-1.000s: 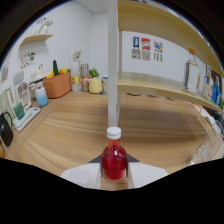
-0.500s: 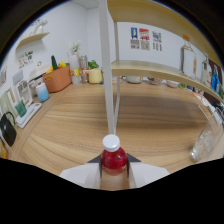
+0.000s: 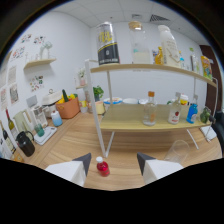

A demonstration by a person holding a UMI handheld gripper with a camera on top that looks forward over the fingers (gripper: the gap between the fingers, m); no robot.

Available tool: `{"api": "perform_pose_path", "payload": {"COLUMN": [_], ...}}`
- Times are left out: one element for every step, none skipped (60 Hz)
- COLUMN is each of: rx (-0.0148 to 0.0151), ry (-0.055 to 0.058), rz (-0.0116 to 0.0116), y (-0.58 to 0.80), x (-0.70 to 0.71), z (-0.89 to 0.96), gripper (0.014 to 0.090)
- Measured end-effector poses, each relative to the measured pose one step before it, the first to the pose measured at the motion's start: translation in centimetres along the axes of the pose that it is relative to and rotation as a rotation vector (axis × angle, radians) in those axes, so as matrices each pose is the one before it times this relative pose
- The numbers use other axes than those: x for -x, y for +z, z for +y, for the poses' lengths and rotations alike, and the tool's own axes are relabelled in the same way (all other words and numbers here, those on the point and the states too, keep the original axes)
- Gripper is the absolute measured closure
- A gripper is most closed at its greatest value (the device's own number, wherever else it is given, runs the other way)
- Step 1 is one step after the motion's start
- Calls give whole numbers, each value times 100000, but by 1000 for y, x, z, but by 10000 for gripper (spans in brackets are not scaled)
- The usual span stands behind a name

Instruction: Make me a cup of Vodka Sunrise.

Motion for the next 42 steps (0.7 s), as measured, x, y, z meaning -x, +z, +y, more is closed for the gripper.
{"api": "perform_pose_path", "payload": {"rx": [-470,-650,-592,-471,-356,-438,-259,-70,128,259,326,380,344,369,378,449,503,436,602,594,441,195,4,-116,-196,-217,-408,-561,-711,-800,-879,-1036,-1165,-1339,-1410,-1416,-1256,-1157,-1116,-1108,-1148,-1109], "ry": [184,73,14,-61,-51,-113,30,52,46,150,34,40,-42,-40,12,53,48,44,-6,24,110,110,107,178,276,303,316,360,377,370,397,340,407,354,365,332,220,167,166,123,137,188], "rz": [485,518,667,819,937,736,783,829,788,734,689,591,596,578,573,665,718,836,804,788,684,588,601,591,619,591,527,523,542,665,483,431,363,370,354,382,384,406,396,262,247,361], "y": [-525,-516,-502,-464,-463,-382,-422,-394,-313,-340,-317,-306,-272,-258,-316,-257,-241,-234,-246,-250,-234,-254,-249,-276,-199,-238,-237,-202,-164,-189,-158,-142,-66,-52,-23,16,229,-108,109,154,216,265], "x": [-514,-530,-615,-666,-683,-802,-658,-700,-747,-684,-706,-673,-659,-684,-749,-679,-704,-636,-684,-685,-647,-636,-623,-671,-607,-649,-633,-623,-638,-664,-614,-604,-624,-620,-611,-636,-544,-718,-589,-565,-537,-531], "z": [-410,-334,-307,-251,-209,-120,-117,-38,-17,98,125,171,180,175,262,162,182,186,158,138,77,-15,-63,-34,-212,-286,-386,-480,-553,-663,-645,-798,-813,-911,-966,-993,-1067,-963,-963,-959,-971,-961], "gripper": [190,188,188,189,189,188,191,189,188,190,193,196,198,198,197,197,199,197,197,196,195,197,195,197,194,194,195,197,196,196,196,196,195,195,193,193,193,194,193,195,193,194]}}
